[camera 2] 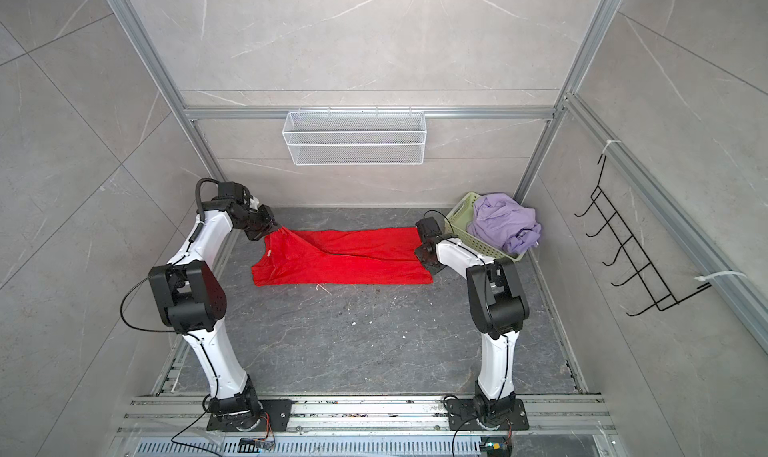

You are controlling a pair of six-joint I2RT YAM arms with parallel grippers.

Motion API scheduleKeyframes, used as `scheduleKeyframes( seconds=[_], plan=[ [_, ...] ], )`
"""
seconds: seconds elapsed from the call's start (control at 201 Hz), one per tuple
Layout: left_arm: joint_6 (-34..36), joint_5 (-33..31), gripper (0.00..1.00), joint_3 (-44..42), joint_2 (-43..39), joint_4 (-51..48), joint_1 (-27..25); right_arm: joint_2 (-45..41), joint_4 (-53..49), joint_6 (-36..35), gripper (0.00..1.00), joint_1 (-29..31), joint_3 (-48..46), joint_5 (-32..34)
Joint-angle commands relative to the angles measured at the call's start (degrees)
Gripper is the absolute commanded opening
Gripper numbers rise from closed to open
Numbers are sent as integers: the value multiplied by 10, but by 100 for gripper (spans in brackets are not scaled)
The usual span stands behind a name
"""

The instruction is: Fold and stack the t-shirts

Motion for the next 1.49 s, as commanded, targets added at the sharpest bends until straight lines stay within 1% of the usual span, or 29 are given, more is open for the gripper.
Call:
scheduleKeyframes(
  seconds=[0.0, 0.105, 0.139, 0.164, 0.174, 0.204, 0.224, 0.254, 0.284, 0.339, 0.373, 0.398, 0.483, 0.577, 0.727, 0.861, 0.946, 1.045, 1.26, 1.344, 1.484],
  plan=[
    [-9, 38, 0, 40, 33, 26, 2, 20, 23, -13, 7, -6, 23, -13],
    [-16, 42, 0, 89, 77, 21, 5, 38, 20, -8, 8, -12, 48, -22],
    [-21, 47, 2, 105, 93, 17, 8, 40, 24, -9, 12, -13, 53, -24],
    [-24, 55, 9, 117, 104, 18, 10, 41, 27, -10, 18, -12, 55, -25],
    [-26, 59, 12, 120, 107, 18, 10, 41, 27, -11, 23, -13, 56, -26],
    [-32, 66, 24, 133, 118, 19, 13, 40, 26, -12, 34, -14, 59, -25],
    [-36, 70, 27, 139, 125, 18, 13, 39, 28, -13, 40, -13, 58, -24],
    [-41, 77, 30, 148, 134, 21, 16, 34, 31, -15, 47, -14, 56, -23],
    [-47, 77, 35, 155, 138, 21, 19, 29, 33, -16, 50, -14, 53, -20],
    [-54, 67, 48, 160, 140, 25, 24, 12, 42, -24, 53, -13, 43, -14],
    [-59, 60, 53, 159, 135, 29, 28, -1, 48, -29, 54, -14, 35, -10],
    [-62, 53, 54, 156, 131, 31, 31, -10, 51, -34, 55, -13, 30, -10],
    [-62, 35, 56, 140, 109, 37, 38, -36, 46, -57, 55, -14, 24, -10],
    [-47, 14, 56, 105, 78, 34, 38, -58, 44, -76, 55, -8, 14, -25],
    [-35, 1, 56, -13, 11, 42, 36, -72, 47, -84, 56, 15, 2, -30],
    [-38, 6, 57, -120, -46, 60, 25, -46, 51, -82, 56, 42, 24, -39],
    [-55, 13, 57, -183, -72, 82, 15, -8, 48, -83, 56, 55, 55, -52],
    [-67, 15, 57, -235, -85, 103, 9, 37, 55, -92, 56, 65, 95, -59],
    [-83, -8, 58, -269, -62, 122, 12, 131, 100, -118, 56, 70, 184, -73],
    [-90, -21, 58, -267, -46, 127, 17, 159, 98, -149, 56, 69, 226, -66],
    [-100, -28, 58, -252, -14, 124, 30, 205, 92, -168, 56, 65, 292, -58]
  ],
)
